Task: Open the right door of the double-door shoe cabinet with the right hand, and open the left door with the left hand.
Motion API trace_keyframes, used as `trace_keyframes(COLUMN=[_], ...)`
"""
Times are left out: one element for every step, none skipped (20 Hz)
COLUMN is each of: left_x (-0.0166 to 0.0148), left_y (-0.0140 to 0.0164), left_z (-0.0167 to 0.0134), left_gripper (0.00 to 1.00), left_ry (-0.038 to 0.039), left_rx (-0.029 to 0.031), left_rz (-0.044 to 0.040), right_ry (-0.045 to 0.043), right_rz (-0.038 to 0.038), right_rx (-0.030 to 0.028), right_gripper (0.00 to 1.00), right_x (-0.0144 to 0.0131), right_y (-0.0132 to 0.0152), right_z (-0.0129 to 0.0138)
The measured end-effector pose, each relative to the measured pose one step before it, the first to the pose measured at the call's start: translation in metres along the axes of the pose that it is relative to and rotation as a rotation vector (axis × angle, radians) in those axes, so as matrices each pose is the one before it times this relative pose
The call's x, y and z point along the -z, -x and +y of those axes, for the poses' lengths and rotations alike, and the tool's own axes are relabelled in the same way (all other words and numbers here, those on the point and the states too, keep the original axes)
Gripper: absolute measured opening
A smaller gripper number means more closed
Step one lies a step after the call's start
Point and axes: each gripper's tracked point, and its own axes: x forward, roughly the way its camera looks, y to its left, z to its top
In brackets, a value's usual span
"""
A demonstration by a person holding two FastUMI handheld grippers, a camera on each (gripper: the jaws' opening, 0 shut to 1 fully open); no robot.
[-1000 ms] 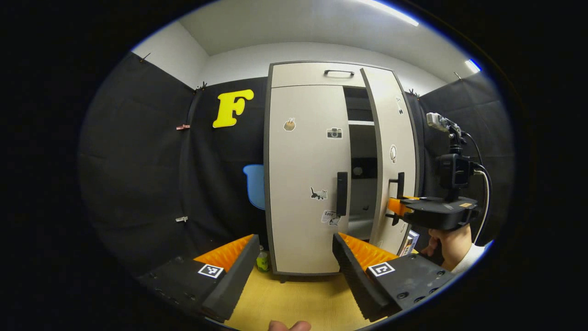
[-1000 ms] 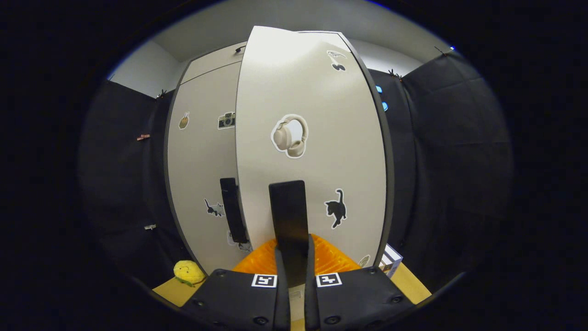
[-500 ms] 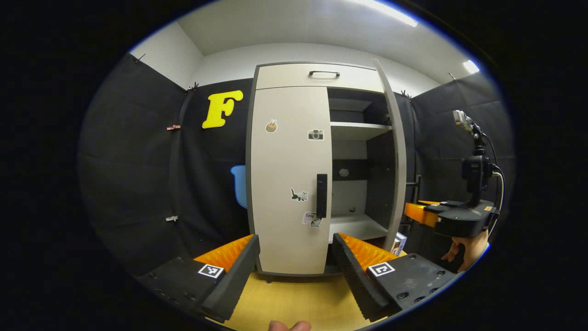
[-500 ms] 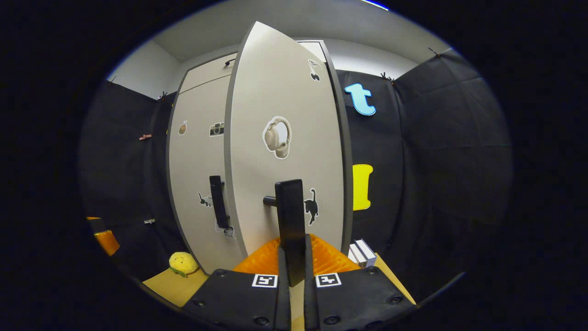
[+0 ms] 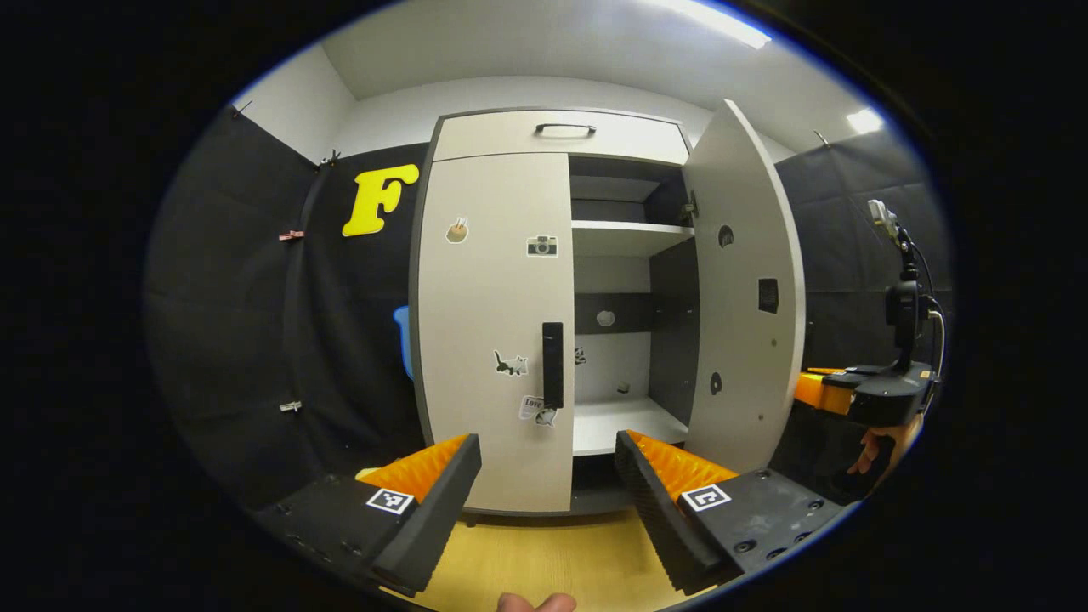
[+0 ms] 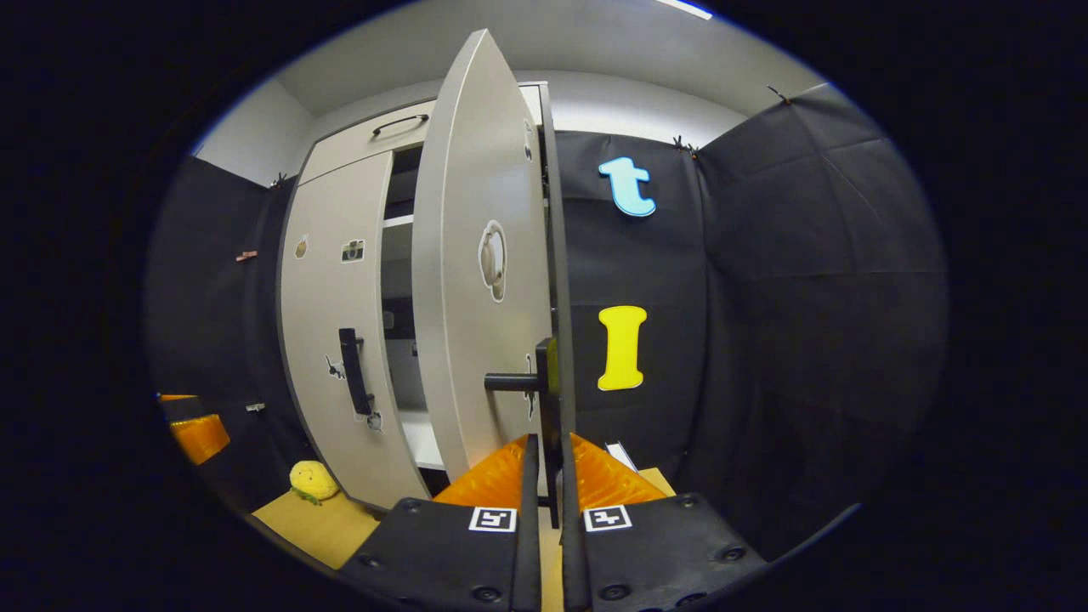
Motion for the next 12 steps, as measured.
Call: trace_keyframes(left_x=[-0.00072,-0.00196,-0.00083,-0.00234,-0.00128,-0.0023,-0.00077,-0.00095,-0.001,-0.00161,-0.00178,-0.00184], left_y=[-0.00274,-0.0033,-0.0033,-0.00369,-0.00408,-0.0038,-0.00301,-0.00411,-0.00327,-0.0038,-0.00344,-0.00417], left_z=[-0.00493,-0.005,-0.00444,-0.00414,-0.0038,-0.00489,-0.00481,-0.0034,-0.00157,-0.00105,-0.00273,-0.00139], left_gripper=[0.99,0.99,0.99,0.98,0.98,0.99,0.99,0.99,0.98,0.99,0.99,0.99], left_ry=[-0.00026,-0.00199,-0.0034,-0.00432,-0.0031,-0.00187,0.00012,0.00213,0.00199,0.00108,0.00354,0.00498], left_rx=[0.00602,0.0035,0.00236,0.00114,0.00176,0.00276,0.00187,0.00204,0.0007,-0.00035,0.00243,0.00262], left_rz=[-0.0006,-0.0027,-0.00118,-0.00186,-0.00099,-0.00223,-0.00057,-0.00011,-0.00162,-0.00314,-0.0079,-0.00473], right_ry=[-0.00592,0.00388,0.00334,-0.00978,-0.01626,0.00137,0.01035,0.00712,0.00066,-0.00607,-0.00747,-0.00116], right_rz=[-0.00059,-0.00509,-0.01501,-0.00361,0.00297,0.00508,-0.00161,-0.0047,-0.00118,0.00227,0.00303,0.0039], right_rx=[0.0027,0.0142,0.0077,-0.02422,-0.03212,-0.01403,0.00089,0.00266,0.00716,-0.00327,-0.00447,0.0064], right_gripper=[0.12,0.11,0.09,0.0,0.08,0.08,0.09,0.09,0.09,0.09,0.08,0.09], right_x=[-0.00127,-0.00206,-0.00283,-0.00125,0.00029,0.0013,-0.00131,-0.00147,-0.00039,-0.00003,0.00052,0.0009], right_y=[0.00136,0.00092,-0.00127,-0.00255,-0.00076,-0.00012,0.00154,-0.00028,-0.00223,0.0005,0.00043,0.00153], right_z=[-0.00303,-0.00485,-0.00426,0.00348,0.00676,0.00269,-0.00602,-0.002,-0.00078,0.00069,-0.00052,-0.00272])
